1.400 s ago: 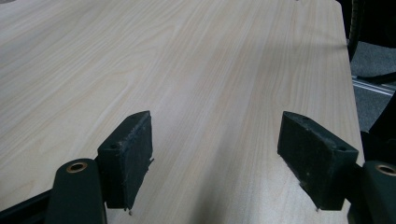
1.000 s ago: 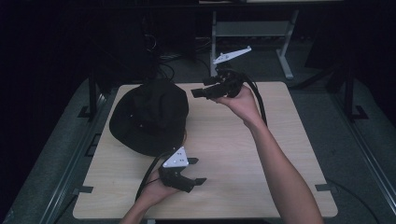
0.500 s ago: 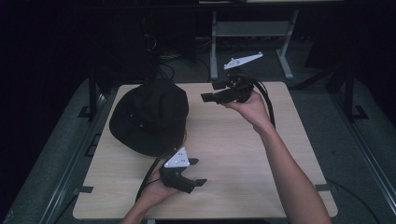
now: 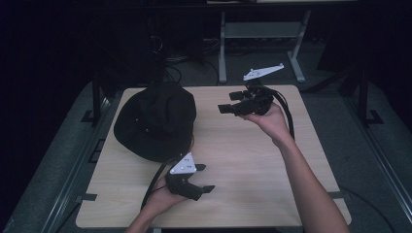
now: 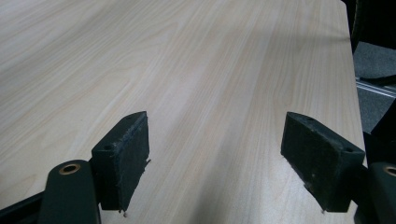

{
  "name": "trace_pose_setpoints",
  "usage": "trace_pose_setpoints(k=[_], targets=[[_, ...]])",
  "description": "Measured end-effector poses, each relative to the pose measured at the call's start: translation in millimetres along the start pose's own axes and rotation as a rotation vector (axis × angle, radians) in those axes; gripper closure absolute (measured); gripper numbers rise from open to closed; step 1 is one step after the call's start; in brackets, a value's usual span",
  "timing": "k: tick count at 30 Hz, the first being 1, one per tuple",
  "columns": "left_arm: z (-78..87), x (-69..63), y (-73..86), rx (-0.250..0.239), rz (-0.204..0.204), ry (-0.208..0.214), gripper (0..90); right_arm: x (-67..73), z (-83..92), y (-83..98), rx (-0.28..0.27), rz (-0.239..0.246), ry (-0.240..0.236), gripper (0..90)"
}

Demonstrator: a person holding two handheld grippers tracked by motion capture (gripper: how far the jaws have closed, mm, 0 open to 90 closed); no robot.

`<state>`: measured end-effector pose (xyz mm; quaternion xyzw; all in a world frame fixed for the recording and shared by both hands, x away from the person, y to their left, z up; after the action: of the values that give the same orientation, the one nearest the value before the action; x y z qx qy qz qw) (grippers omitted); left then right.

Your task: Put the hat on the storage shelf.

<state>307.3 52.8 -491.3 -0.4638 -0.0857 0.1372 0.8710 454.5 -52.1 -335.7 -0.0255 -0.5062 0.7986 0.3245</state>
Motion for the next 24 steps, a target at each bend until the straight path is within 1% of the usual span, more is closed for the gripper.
trace_pose_setpoints(k=[9,10,15,20,21,24], targets=[[1.5,1.2,1.1,0.006,0.0,-0.006,23.1,-6.8,11.2,17.8,-0.013,-0.025,0.004,21.7],[2.2,1.3,1.9,0.016,-0.006,-0.004,23.1,-7.5,11.6,19.7,-0.014,-0.024,0.004,21.6],[1.8,2.4,2.4,0.011,0.0,-0.006,23.1,-11.9,14.7,34.5,-0.004,-0.031,0.013,21.6],[1.6,2.3,3.0,0.013,0.004,-0.006,23.0,-17.2,17.7,45.8,0.005,-0.044,0.018,21.6],[2.3,2.9,3.5,0.02,-0.003,-0.006,23.0,-18.1,18.4,47.6,0.003,-0.045,0.018,21.6],[2.5,3.1,3.9,0.02,0.002,-0.007,23.0,-20.2,20.5,53.4,0.004,-0.051,0.02,21.1]])
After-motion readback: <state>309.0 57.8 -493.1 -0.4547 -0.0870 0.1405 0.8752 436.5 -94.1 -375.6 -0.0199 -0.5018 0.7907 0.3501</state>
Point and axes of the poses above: each handheld gripper's, and its own axes: z roughly backward along the jaws, y roughly out of its underside, x roughly to its left, the point moved 10 cm from there along -z, roughly forward along the jaws, and after that the axes turned 5 degrees about -z, right-handed, at the moved point
